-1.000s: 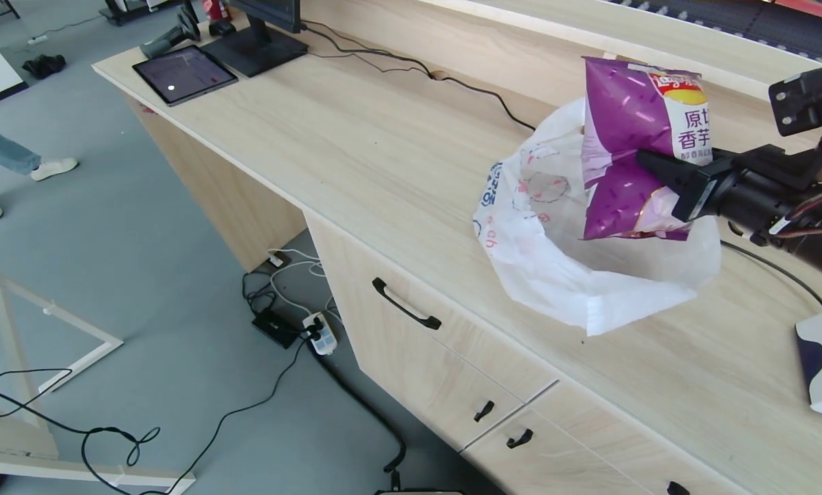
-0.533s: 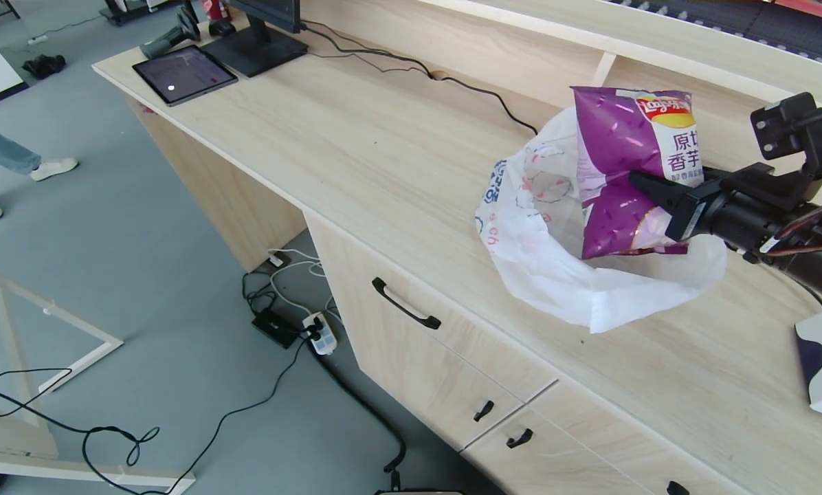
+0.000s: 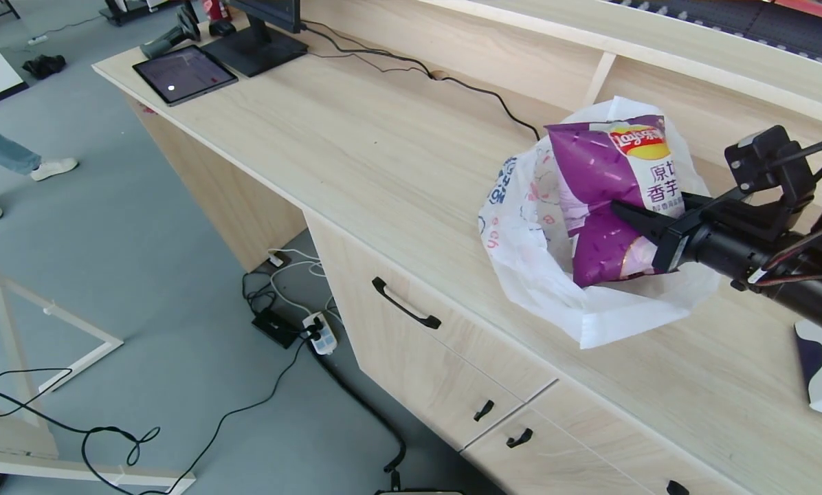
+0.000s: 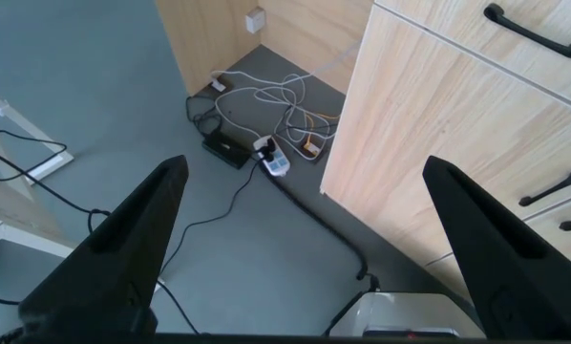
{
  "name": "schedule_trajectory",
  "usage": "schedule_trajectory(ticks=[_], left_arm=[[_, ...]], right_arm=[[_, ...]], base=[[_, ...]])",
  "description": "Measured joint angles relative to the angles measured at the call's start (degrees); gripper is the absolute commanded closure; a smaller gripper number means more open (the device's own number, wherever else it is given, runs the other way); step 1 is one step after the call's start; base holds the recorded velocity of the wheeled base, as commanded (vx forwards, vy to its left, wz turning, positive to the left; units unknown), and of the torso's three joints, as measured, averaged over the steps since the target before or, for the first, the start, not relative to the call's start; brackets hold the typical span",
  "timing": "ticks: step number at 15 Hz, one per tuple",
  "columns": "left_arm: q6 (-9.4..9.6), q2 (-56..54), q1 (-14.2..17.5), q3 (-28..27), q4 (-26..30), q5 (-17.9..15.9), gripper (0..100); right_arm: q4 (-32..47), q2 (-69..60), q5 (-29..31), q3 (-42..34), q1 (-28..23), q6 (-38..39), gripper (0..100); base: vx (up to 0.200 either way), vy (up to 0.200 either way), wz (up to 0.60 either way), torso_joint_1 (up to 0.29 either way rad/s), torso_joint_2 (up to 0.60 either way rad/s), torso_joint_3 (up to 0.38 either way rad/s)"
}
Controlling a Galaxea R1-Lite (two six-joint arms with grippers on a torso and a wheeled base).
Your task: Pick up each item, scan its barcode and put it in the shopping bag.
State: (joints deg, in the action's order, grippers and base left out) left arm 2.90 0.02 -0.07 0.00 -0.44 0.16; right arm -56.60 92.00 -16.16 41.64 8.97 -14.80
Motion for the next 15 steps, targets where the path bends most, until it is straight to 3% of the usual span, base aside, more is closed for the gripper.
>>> schedule_trajectory(ticks=[6,10,11,15], left_arm=[[-0.01,0.0,0.0,0.0,0.06,0.0,0],[-0.06,0.0,-0.04,0.0,0.09,0.0,0],[-0.09,0.0,-0.04,0.0,0.11,0.0,0],[-0.09,0.0,0.0,0.0,0.11,0.0,0]], right_arm=[[0.49,1.11,-0.06,0.06,0.76,-2.27,100],[6.49,1.16,-0.67,3.15,1.72,-2.9,100],[8.16,1.07,-0.83,3.75,1.8,-3.29,0],[9.08,0.85,-0.99,4.44,1.94,-3.49,0]], base=[[0.0,0.0,0.0,0.0,0.0,0.0],[0.0,0.0,0.0,0.0,0.0,0.0],[0.0,0.0,0.0,0.0,0.0,0.0],[0.0,0.0,0.0,0.0,0.0,0.0]])
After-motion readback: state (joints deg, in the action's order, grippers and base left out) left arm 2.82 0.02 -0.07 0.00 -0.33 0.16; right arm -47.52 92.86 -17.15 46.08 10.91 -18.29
